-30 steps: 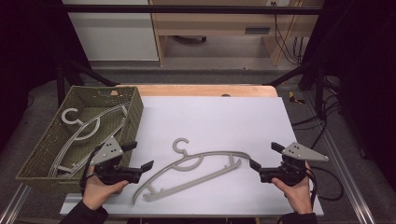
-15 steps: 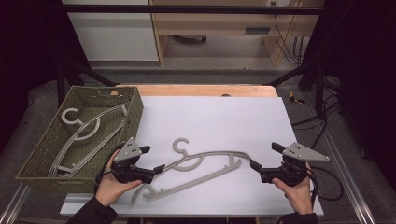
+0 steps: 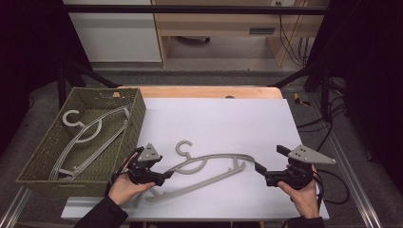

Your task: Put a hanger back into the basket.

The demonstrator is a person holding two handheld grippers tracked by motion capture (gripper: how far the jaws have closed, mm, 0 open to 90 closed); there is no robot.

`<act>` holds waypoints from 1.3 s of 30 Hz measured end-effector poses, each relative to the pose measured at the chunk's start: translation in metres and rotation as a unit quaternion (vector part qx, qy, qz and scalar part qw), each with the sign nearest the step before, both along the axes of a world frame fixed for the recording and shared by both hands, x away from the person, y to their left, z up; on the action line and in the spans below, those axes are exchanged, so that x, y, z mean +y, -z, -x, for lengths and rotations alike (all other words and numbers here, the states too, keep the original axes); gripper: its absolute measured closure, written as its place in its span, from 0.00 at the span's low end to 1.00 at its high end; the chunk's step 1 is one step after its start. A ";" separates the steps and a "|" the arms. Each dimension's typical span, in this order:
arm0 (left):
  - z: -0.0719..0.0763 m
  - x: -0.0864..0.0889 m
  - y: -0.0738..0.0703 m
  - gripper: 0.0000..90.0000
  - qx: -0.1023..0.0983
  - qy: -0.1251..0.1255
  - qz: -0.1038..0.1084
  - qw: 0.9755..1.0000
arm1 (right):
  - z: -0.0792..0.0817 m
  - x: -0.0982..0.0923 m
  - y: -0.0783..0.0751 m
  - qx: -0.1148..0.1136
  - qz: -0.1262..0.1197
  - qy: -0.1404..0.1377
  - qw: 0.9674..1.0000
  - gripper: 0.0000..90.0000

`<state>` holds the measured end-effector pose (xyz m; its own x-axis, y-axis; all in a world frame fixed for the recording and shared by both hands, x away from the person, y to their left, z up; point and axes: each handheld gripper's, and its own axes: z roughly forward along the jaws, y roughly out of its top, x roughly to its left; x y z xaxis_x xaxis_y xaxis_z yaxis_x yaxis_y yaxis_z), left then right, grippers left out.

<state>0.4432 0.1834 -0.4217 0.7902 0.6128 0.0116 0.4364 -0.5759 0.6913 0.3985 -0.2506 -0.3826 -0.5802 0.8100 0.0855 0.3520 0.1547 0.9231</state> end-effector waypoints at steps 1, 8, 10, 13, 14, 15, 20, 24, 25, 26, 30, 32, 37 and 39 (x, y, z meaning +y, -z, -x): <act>0.000 0.000 0.002 0.36 0.003 -0.001 -0.002 1.000 | 0.000 0.000 0.000 0.001 -0.001 0.001 1.000 0.00; -0.003 -0.005 0.015 0.46 0.021 -0.005 -0.046 0.999 | 0.000 0.002 0.001 0.002 0.002 0.000 1.000 0.00; -0.005 -0.005 0.017 0.51 0.026 -0.003 -0.065 0.998 | 0.000 0.003 0.001 0.002 0.003 -0.001 1.000 0.00; -0.006 -0.005 0.021 0.57 0.036 -0.003 -0.077 0.996 | 0.000 0.004 0.001 0.002 0.006 -0.005 1.000 0.00; -0.007 -0.005 0.022 0.60 0.038 -0.003 -0.082 0.996 | 0.000 0.004 0.001 0.002 0.006 -0.005 1.000 0.00; -0.007 -0.005 0.024 0.61 0.043 -0.005 -0.086 0.995 | 0.000 0.004 0.001 0.003 0.006 -0.006 1.000 0.00; -0.009 -0.007 0.030 0.68 0.060 -0.006 -0.111 0.992 | -0.001 0.005 0.002 0.005 0.007 -0.004 1.000 0.00; -0.010 -0.006 0.033 0.73 0.062 -0.012 -0.118 0.991 | 0.000 0.005 0.001 0.005 0.007 -0.004 1.000 0.00; -0.010 -0.006 0.033 0.74 0.064 -0.011 -0.118 0.991 | 0.000 0.005 0.002 0.005 0.006 -0.004 1.000 0.00; -0.011 -0.006 0.033 0.75 0.068 -0.012 -0.114 0.991 | 0.000 0.005 0.002 0.005 0.006 -0.004 1.000 0.00; -0.011 -0.006 0.033 0.83 0.075 -0.018 -0.108 0.991 | -0.001 0.005 0.002 0.005 0.007 -0.004 1.000 0.00; -0.011 -0.007 0.033 0.90 0.076 -0.024 -0.111 0.991 | -0.001 0.005 0.002 0.005 0.007 -0.003 1.000 0.00; -0.010 -0.009 0.033 0.90 0.080 -0.041 -0.110 0.990 | -0.001 0.005 0.003 0.006 0.007 -0.004 1.000 0.00; -0.010 -0.010 0.033 0.90 0.077 -0.052 -0.103 0.990 | -0.001 0.005 0.003 0.006 0.007 -0.004 1.000 0.00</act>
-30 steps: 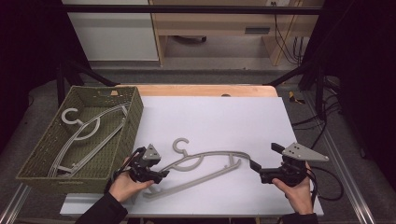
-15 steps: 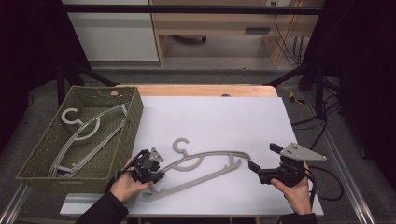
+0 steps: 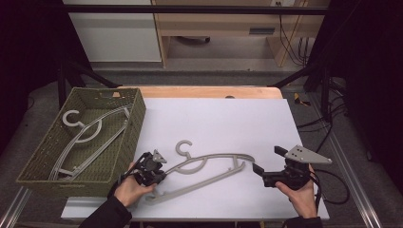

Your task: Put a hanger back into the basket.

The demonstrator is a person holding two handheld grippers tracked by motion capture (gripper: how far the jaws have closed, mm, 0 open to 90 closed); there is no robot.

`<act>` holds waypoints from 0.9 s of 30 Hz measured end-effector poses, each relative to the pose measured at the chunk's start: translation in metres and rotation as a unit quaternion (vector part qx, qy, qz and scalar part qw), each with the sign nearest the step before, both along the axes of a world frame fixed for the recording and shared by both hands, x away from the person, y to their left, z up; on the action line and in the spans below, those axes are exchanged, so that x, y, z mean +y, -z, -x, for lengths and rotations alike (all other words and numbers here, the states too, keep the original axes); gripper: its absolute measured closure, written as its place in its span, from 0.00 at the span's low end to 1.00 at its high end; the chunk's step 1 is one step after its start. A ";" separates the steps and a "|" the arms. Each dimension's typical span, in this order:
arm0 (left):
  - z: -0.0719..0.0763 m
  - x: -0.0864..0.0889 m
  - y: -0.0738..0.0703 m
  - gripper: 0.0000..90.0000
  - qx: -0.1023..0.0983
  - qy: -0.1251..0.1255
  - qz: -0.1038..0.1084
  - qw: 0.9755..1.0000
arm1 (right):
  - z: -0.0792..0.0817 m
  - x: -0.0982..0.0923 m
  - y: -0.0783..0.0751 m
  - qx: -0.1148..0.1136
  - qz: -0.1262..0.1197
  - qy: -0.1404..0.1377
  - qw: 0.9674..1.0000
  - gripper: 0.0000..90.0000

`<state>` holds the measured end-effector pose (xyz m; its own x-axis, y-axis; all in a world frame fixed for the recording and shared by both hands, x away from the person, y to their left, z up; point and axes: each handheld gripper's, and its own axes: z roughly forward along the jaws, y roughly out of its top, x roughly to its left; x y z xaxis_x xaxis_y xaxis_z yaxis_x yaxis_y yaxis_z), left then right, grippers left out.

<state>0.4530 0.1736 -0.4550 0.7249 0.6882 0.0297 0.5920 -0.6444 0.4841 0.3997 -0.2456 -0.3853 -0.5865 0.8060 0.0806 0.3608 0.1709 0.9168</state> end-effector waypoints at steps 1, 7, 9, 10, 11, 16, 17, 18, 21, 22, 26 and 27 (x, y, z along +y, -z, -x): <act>0.000 0.000 0.001 0.91 0.000 -0.005 0.006 1.000 | 0.000 0.000 0.000 0.000 0.000 0.000 1.000 0.00; -0.002 0.001 0.000 0.90 0.006 -0.011 0.009 1.000 | 0.000 0.000 0.000 0.001 -0.003 0.000 1.000 0.00; -0.001 0.001 -0.001 0.83 0.010 -0.009 0.008 1.000 | 0.001 0.000 0.000 0.001 -0.001 0.000 1.000 0.00; -0.001 0.002 -0.002 0.82 0.009 -0.007 0.001 1.000 | 0.001 0.000 0.000 0.001 0.000 0.000 1.000 0.00; 0.000 0.002 -0.002 0.82 0.010 -0.007 0.000 1.000 | 0.001 0.000 -0.001 0.000 -0.001 0.000 1.000 0.00; 0.001 0.006 -0.003 0.81 0.025 -0.008 -0.012 1.000 | 0.001 -0.001 -0.001 0.000 -0.002 0.000 1.000 0.00; 0.001 0.007 -0.002 0.81 0.025 -0.010 -0.008 1.000 | 0.001 -0.001 -0.001 -0.001 -0.003 0.000 1.000 0.00; 0.001 0.007 -0.002 0.81 0.028 -0.009 -0.006 1.000 | 0.001 -0.001 -0.001 -0.001 -0.002 0.000 1.000 0.00; 0.000 0.006 -0.002 0.81 0.028 -0.007 -0.012 1.000 | 0.002 -0.001 -0.002 -0.001 -0.002 -0.001 1.000 0.00; -0.001 0.007 -0.002 0.81 0.031 -0.005 -0.010 0.999 | 0.002 -0.001 -0.002 -0.002 -0.002 -0.001 1.000 0.00; 0.000 0.005 -0.002 0.84 0.029 -0.005 -0.018 0.999 | 0.002 0.000 -0.003 -0.004 -0.002 -0.003 1.000 0.00; 0.000 0.003 -0.002 0.85 0.028 -0.007 -0.022 0.999 | 0.002 0.000 -0.003 -0.004 -0.002 -0.003 1.000 0.00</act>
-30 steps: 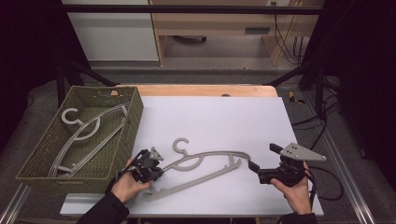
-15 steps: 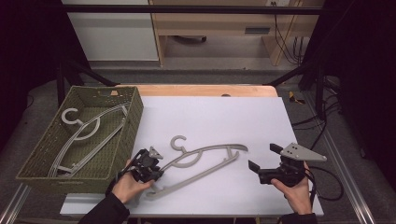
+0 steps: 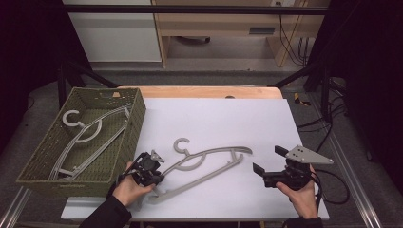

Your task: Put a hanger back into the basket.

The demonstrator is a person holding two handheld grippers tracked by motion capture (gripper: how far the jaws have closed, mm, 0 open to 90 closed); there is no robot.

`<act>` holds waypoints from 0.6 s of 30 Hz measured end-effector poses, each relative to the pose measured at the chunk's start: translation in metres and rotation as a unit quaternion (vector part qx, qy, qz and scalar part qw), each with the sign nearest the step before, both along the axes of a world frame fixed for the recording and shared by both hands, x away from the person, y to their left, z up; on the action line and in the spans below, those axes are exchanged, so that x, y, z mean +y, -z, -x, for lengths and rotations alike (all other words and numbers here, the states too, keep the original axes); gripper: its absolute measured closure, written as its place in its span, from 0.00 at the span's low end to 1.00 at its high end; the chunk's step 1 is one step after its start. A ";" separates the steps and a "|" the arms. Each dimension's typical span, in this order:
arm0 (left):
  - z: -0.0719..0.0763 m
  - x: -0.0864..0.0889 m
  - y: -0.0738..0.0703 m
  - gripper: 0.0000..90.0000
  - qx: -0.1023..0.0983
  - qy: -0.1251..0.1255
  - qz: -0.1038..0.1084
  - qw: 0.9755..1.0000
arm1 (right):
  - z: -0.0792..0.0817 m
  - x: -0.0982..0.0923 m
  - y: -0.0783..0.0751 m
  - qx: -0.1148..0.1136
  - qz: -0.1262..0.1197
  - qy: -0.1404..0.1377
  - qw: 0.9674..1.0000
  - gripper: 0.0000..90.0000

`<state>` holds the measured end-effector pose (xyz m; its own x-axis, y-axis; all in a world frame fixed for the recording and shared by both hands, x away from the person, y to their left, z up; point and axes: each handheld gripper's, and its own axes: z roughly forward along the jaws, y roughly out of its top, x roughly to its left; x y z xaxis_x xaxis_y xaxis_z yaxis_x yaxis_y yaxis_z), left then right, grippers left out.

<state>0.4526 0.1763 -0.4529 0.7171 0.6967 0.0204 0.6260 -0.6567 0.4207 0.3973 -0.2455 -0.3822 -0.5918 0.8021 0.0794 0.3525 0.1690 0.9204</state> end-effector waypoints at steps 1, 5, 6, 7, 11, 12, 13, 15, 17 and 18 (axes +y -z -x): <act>0.001 -0.002 0.000 0.86 -0.004 0.000 -0.007 1.000 | 0.000 0.000 0.000 0.001 -0.001 0.000 1.000 0.00; 0.001 -0.004 -0.001 0.91 -0.001 -0.005 -0.014 1.000 | -0.001 0.001 0.001 0.004 -0.001 0.000 1.000 0.00; 0.001 -0.004 -0.001 0.91 -0.001 -0.009 -0.013 1.000 | -0.001 0.001 0.001 0.006 -0.001 0.000 1.000 0.00; 0.002 -0.004 -0.001 0.92 -0.005 -0.010 -0.013 1.000 | -0.001 0.001 0.001 0.006 0.001 0.000 1.000 0.00; 0.004 -0.003 -0.001 0.92 -0.011 -0.013 -0.003 1.000 | -0.001 0.000 0.002 0.007 0.000 0.000 1.000 0.00; 0.004 0.000 -0.001 0.92 -0.008 -0.012 0.003 1.000 | -0.001 0.000 0.002 0.007 0.000 0.000 1.000 0.00; 0.004 0.002 -0.002 0.92 -0.008 -0.014 0.011 1.000 | -0.001 0.000 0.002 0.007 0.000 0.001 1.000 0.00; 0.006 0.003 -0.004 0.92 -0.020 -0.016 0.019 0.999 | -0.001 -0.001 0.001 0.005 0.000 0.000 1.000 0.00; 0.009 0.003 -0.010 0.92 -0.038 -0.015 0.024 0.999 | -0.001 -0.002 0.001 0.005 0.000 0.000 1.000 0.00; 0.010 0.003 -0.012 0.92 -0.045 -0.019 0.032 0.998 | -0.001 -0.001 0.001 0.006 0.001 0.000 1.000 0.00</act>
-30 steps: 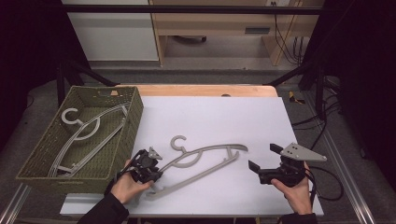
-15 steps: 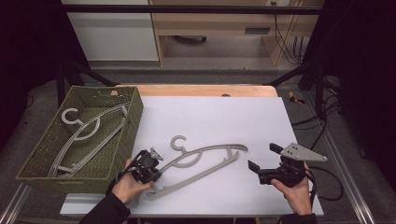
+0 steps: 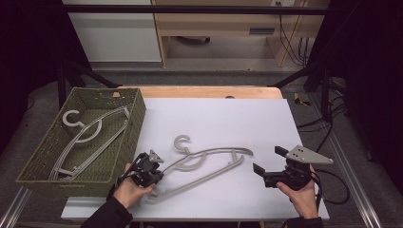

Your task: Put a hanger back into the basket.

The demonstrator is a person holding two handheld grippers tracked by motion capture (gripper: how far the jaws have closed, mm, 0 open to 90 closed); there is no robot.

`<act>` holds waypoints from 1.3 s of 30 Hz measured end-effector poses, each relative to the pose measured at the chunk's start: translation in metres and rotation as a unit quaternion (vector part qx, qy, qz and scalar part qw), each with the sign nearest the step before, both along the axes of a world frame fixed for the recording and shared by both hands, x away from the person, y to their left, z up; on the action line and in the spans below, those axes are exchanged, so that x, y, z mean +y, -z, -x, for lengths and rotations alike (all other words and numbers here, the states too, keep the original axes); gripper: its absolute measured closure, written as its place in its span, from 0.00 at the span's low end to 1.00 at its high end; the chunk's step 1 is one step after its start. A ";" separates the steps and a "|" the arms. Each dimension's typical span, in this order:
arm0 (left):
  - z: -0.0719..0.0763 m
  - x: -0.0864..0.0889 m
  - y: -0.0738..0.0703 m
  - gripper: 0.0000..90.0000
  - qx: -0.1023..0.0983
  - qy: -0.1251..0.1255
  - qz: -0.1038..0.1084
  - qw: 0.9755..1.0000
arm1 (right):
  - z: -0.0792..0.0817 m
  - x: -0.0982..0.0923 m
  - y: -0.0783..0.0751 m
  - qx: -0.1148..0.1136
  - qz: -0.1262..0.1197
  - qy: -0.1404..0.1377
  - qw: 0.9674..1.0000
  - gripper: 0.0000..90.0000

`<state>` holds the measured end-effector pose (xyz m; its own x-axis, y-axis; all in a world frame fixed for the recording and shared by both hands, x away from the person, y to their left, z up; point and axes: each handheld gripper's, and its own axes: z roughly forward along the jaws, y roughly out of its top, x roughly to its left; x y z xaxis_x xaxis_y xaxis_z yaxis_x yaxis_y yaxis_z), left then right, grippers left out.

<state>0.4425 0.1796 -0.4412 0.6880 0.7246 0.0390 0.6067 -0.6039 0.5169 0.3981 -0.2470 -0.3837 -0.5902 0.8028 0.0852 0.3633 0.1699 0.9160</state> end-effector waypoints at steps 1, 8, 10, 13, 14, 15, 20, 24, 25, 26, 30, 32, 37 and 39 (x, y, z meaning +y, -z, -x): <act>0.001 0.001 -0.002 0.92 -0.003 -0.001 0.007 1.000 | 0.000 0.000 0.000 -0.001 0.000 0.001 1.000 0.00; 0.006 0.005 -0.014 0.92 -0.031 -0.004 0.040 0.999 | 0.000 0.000 0.000 -0.001 0.000 0.000 1.000 0.00; 0.008 0.006 -0.018 0.92 -0.038 -0.002 0.049 0.998 | 0.000 0.000 0.000 -0.001 0.000 -0.001 1.000 0.00; 0.010 0.009 -0.026 0.92 -0.044 0.001 0.053 0.998 | 0.000 0.000 -0.001 -0.002 -0.001 0.001 1.000 0.00; 0.011 0.010 -0.029 0.92 -0.046 0.001 0.054 0.997 | 0.000 -0.001 -0.001 -0.002 -0.002 0.000 1.000 0.00; 0.012 0.010 -0.031 0.92 -0.050 0.000 0.057 0.997 | 0.001 -0.001 -0.001 -0.002 -0.001 0.000 1.000 0.00; 0.015 0.017 -0.045 0.92 -0.067 -0.004 0.061 0.996 | 0.001 -0.002 -0.001 -0.003 -0.001 0.001 1.000 0.00; 0.018 0.022 -0.055 0.92 -0.085 -0.010 0.067 0.994 | 0.001 -0.002 -0.001 -0.002 -0.003 0.003 1.000 0.00; 0.018 0.024 -0.058 0.92 -0.088 -0.011 0.068 0.994 | 0.001 -0.002 -0.001 -0.002 -0.002 0.003 1.000 0.00; 0.019 0.026 -0.061 0.92 -0.094 -0.013 0.072 0.993 | 0.001 -0.003 -0.001 -0.002 -0.003 0.004 1.000 0.00; 0.022 0.035 -0.074 0.92 -0.108 -0.019 0.086 0.990 | 0.001 -0.004 -0.001 -0.003 -0.002 0.003 1.000 0.00; 0.023 0.040 -0.080 0.92 -0.114 -0.021 0.093 0.989 | 0.001 -0.004 -0.001 -0.005 -0.003 0.005 1.000 0.00; 0.027 0.053 -0.094 0.92 -0.131 -0.030 0.106 0.985 | 0.001 -0.005 -0.001 -0.005 -0.003 0.007 1.000 0.00; 0.028 0.057 -0.098 0.92 -0.137 -0.032 0.111 0.984 | 0.001 -0.005 -0.001 -0.006 -0.003 0.007 1.000 0.00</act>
<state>0.4146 0.2369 -0.3428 0.6262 0.7779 0.0525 0.4594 -0.4225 0.7813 0.3973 -0.2518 -0.3825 -0.5790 0.8110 0.0835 0.3556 0.1591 0.9210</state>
